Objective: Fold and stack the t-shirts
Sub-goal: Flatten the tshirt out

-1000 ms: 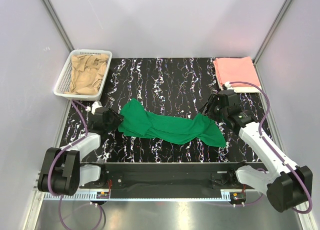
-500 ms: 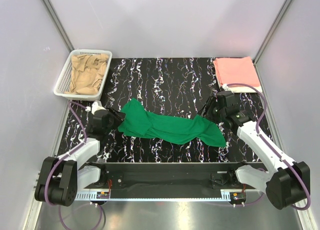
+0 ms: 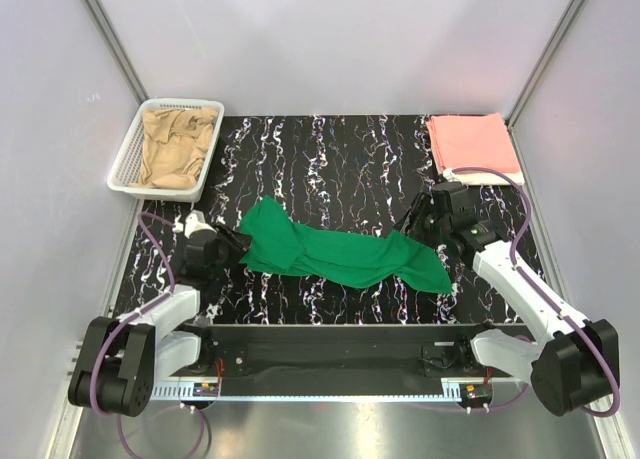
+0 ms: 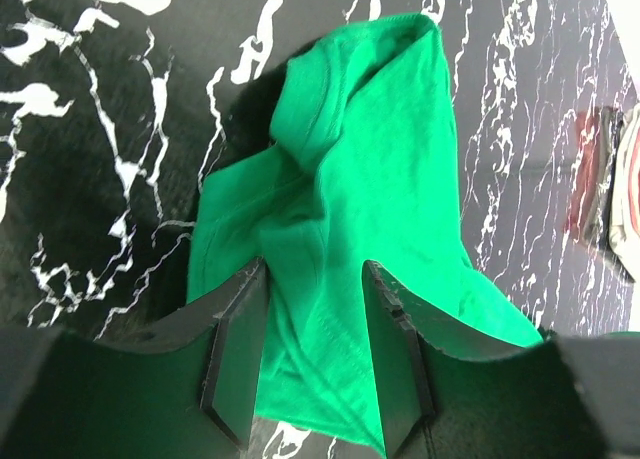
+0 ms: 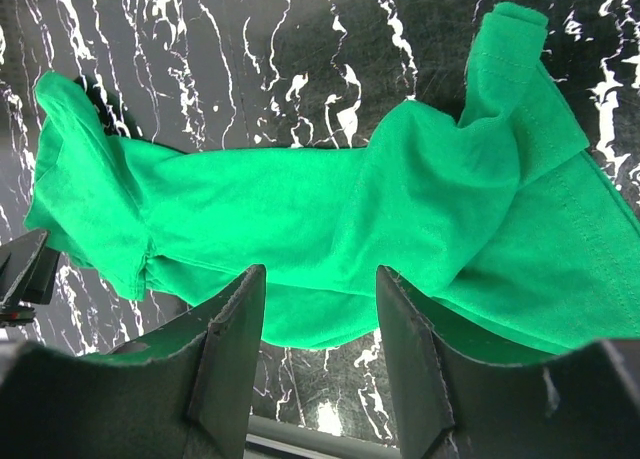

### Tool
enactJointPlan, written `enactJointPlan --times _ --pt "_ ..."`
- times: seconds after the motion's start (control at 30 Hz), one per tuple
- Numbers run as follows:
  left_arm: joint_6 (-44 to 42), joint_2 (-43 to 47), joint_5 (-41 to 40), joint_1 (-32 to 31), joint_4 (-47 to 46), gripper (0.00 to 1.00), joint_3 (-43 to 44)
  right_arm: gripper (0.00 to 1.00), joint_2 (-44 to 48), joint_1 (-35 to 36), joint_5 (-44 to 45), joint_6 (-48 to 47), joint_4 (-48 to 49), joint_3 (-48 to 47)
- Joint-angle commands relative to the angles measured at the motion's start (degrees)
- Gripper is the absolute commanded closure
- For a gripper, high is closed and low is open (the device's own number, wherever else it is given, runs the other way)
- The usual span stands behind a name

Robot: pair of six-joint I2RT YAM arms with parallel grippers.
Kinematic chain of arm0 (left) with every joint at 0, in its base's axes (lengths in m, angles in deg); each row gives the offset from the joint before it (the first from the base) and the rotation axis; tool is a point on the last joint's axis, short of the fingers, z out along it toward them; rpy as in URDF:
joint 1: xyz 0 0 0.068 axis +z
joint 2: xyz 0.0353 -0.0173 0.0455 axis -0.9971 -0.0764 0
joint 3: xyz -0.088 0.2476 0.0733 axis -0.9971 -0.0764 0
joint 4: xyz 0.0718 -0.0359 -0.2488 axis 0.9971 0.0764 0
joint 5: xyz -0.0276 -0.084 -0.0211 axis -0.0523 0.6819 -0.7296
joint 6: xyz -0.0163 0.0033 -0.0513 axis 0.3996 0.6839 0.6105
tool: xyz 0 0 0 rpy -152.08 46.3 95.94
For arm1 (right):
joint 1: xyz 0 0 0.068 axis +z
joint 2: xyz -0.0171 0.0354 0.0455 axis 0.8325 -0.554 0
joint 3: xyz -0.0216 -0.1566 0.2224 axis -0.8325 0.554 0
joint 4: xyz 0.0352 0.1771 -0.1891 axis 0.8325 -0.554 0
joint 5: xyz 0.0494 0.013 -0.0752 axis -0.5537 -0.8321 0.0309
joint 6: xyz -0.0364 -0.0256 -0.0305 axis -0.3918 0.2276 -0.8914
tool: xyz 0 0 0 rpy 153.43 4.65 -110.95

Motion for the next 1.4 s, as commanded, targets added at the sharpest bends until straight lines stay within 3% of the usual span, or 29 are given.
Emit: enactJointPlan --times 0.0,0.5,0.9,1.17,1.23,1.37 --pt "-0.5 1.6 2.3 -0.3 -5.8 0.53 0.1 0.45 1.1 0.0 -1.0 0.3 1.9 -0.1" --pt "-1.1 3.7 2.7 -0.2 -4.8 0.53 2.2 0.44 0.8 0.0 -1.6 0.1 2.5 0.4" --pt "-1.0 -0.6 1.5 -0.2 -3.2 0.54 2.7 0.44 -0.3 0.1 -2.6 0.1 3.3 -0.6" --pt "-3.2 -0.7 -2.0 0.1 -1.6 0.69 3.0 0.44 -0.2 0.0 -3.1 0.1 3.2 -1.5" --pt "-3.5 -0.6 -2.1 0.3 -1.4 0.76 3.2 0.44 -0.1 0.0 -3.2 0.3 3.4 -1.0" --pt "-4.5 1.7 -2.5 0.5 0.8 1.00 4.2 0.44 0.3 0.0 -3.5 0.3 2.9 0.6"
